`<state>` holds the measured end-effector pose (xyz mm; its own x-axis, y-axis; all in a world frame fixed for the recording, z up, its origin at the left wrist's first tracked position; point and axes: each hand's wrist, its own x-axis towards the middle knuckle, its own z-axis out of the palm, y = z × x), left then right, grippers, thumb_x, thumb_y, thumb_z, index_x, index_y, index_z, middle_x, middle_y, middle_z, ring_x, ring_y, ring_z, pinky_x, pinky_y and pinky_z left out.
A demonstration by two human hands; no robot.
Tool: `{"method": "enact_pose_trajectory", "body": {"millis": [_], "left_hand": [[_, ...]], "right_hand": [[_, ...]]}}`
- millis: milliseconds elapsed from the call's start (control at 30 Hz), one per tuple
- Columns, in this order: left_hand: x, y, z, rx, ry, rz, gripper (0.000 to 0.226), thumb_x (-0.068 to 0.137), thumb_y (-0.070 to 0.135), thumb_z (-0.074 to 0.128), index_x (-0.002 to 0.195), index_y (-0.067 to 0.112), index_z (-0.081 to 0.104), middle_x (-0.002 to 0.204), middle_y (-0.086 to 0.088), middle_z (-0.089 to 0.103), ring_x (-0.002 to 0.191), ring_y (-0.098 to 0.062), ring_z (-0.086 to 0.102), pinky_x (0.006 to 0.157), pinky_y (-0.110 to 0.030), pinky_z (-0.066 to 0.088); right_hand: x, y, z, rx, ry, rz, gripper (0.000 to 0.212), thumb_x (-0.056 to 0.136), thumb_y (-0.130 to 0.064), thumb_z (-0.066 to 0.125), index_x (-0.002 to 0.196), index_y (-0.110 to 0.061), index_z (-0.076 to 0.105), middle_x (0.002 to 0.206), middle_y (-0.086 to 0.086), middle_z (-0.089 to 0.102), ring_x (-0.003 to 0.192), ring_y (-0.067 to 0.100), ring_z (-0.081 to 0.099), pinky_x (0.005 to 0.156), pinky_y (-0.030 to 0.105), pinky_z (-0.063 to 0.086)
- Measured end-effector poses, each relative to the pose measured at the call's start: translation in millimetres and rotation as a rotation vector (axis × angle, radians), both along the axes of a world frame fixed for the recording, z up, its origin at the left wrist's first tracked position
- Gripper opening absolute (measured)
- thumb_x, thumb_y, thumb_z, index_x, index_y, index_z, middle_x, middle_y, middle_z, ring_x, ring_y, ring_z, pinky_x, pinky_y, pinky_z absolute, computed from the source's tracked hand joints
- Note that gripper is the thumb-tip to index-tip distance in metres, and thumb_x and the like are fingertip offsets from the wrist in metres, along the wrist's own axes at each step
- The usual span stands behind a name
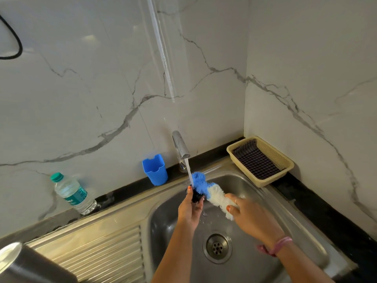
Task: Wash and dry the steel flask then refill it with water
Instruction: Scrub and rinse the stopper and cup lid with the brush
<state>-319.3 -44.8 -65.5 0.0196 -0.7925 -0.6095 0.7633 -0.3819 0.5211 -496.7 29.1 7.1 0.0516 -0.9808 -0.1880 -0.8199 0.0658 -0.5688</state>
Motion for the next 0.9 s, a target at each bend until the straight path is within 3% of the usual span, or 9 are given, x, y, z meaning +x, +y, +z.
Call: {"method": "enact_pose_trajectory", "body": {"millis": [167,233,300,433,567,667,733,900], "left_hand": [[5.9,-1.9,-3.5,0.089,-0.075,-0.056,0.044,0.083,0.029,0.076,0.116,0.005,0.061,0.118,-0.023,0.064,0.099,-0.028,0.065,0.08,-0.031,0.057],[7.1,-4.9,-3.6,0.125,-0.139,-0.12,0.046,0.084,0.035,0.076,0.117,0.006,0.061,0.12,-0.023,0.062,0.089,-0.026,0.064,0.065,-0.028,0.056],[9.9,-7.4,-0.4,0.137,-0.179,-0.178,0.046,0.087,0.039,0.072,0.117,0.007,0.06,0.118,-0.024,0.063,0.079,-0.024,0.063,0.06,-0.027,0.053],[14.2,-17.6,1.7,0.164,-0.398,-0.282,0.046,0.09,0.043,0.068,0.118,0.007,0.059,0.112,-0.021,0.063,0.086,-0.024,0.062,0.067,-0.028,0.051],[18.4,-30.1,-1.0,0.137,-0.887,-0.435,0.056,0.075,0.047,0.082,0.111,0.008,0.065,0.103,-0.012,0.068,0.091,-0.022,0.065,0.067,-0.027,0.053],[21.4,-31.1,0.2,0.017,-1.176,-0.586,0.054,0.067,0.041,0.089,0.109,0.013,0.069,0.096,-0.003,0.073,0.085,-0.015,0.07,0.072,-0.027,0.058],[24.0,-29.1,1.3,-0.026,-1.286,-0.636,0.055,0.063,0.035,0.092,0.109,0.018,0.068,0.098,0.0,0.072,0.087,-0.013,0.07,0.08,-0.03,0.059],[30.7,-23.5,5.8,-0.138,-1.426,-0.593,0.06,0.064,0.02,0.091,0.118,0.019,0.064,0.113,0.001,0.066,0.106,-0.016,0.06,0.099,-0.037,0.052]], "right_hand": [[-17.5,-2.3,-7.4,0.113,-0.062,-0.033,0.044,0.102,-0.035,0.039,0.146,-0.031,0.036,0.129,0.0,0.058,0.099,0.011,0.055,0.081,0.024,0.044],[-23.3,1.1,-12.7,0.156,-0.067,-0.045,0.044,0.102,-0.034,0.04,0.146,-0.031,0.036,0.133,0.0,0.056,0.109,0.015,0.055,0.087,0.027,0.043],[-26.1,7.0,-18.0,0.197,-0.073,-0.051,0.045,0.101,-0.035,0.04,0.146,-0.032,0.036,0.136,0.0,0.054,0.11,0.015,0.054,0.087,0.026,0.04],[-30.5,17.1,-29.9,0.237,-0.088,-0.07,0.047,0.1,-0.037,0.043,0.146,-0.03,0.037,0.139,-0.001,0.053,0.114,0.014,0.054,0.091,0.025,0.041],[-35.3,24.4,-32.8,0.249,-0.103,-0.074,0.046,0.102,-0.035,0.042,0.147,-0.028,0.034,0.139,-0.001,0.052,0.103,0.009,0.054,0.084,0.02,0.038],[-40.0,25.8,-32.2,0.249,-0.111,-0.092,0.047,0.102,-0.034,0.042,0.148,-0.027,0.034,0.14,-0.001,0.051,0.102,0.008,0.052,0.085,0.019,0.038],[-41.9,25.9,-32.4,0.251,-0.105,-0.093,0.046,0.102,-0.033,0.041,0.147,-0.027,0.034,0.139,-0.001,0.052,0.104,0.009,0.054,0.085,0.019,0.038],[-44.0,26.4,-38.0,0.257,-0.094,-0.079,0.048,0.102,-0.034,0.043,0.148,-0.026,0.033,0.146,0.0,0.045,0.129,0.016,0.047,0.102,0.026,0.037]]}}
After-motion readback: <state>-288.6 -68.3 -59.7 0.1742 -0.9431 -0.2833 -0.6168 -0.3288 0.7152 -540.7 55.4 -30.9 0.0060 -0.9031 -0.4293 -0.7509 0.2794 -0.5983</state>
